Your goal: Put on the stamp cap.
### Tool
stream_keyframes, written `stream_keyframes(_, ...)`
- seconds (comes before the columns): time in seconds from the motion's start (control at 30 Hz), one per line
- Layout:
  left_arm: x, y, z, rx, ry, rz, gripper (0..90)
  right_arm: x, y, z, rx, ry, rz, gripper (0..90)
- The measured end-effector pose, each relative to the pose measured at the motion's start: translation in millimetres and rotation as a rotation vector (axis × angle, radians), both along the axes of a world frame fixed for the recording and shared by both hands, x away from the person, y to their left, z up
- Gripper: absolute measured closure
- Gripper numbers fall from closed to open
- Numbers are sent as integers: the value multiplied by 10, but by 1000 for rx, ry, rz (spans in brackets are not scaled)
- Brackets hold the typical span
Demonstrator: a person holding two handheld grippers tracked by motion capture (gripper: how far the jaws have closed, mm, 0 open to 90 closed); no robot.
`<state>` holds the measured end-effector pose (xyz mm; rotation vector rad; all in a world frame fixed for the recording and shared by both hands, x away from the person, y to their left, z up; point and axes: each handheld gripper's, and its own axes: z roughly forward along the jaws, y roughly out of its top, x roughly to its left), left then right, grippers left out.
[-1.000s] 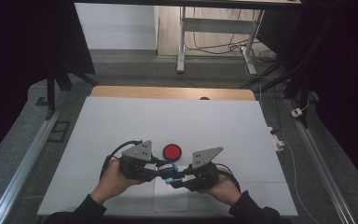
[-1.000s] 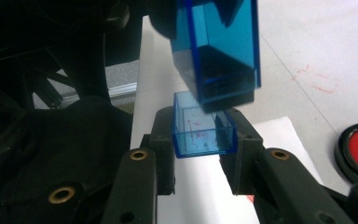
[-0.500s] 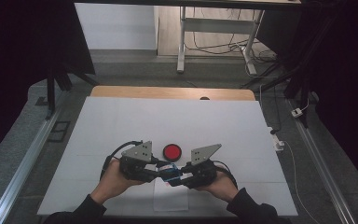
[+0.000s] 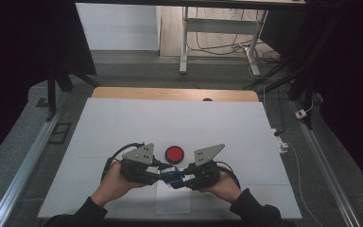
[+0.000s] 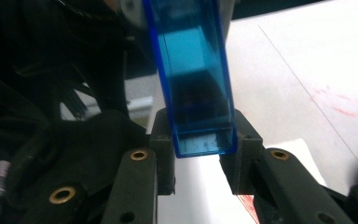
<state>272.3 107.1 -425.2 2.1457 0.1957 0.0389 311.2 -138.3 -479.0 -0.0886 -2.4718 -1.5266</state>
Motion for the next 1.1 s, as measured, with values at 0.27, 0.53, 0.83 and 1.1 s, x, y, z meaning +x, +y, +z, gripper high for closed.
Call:
stream_keyframes(0.27,4,20,7,-24,6,-1,698,0,-4,18,27,10,8,689)
stream_keyframes(0.53,9,22,5,-33,17,-5,697,2,-9,25,44,17,19,690)
stream_keyframes(0.83,-1,0,2,-7,3,5,697,-2,-1,18,13,11,-23,597)
stream_keyframes(1.1,-1,18,14,-8,0,20,697,-23,-12,45,-25,-18,-70,530)
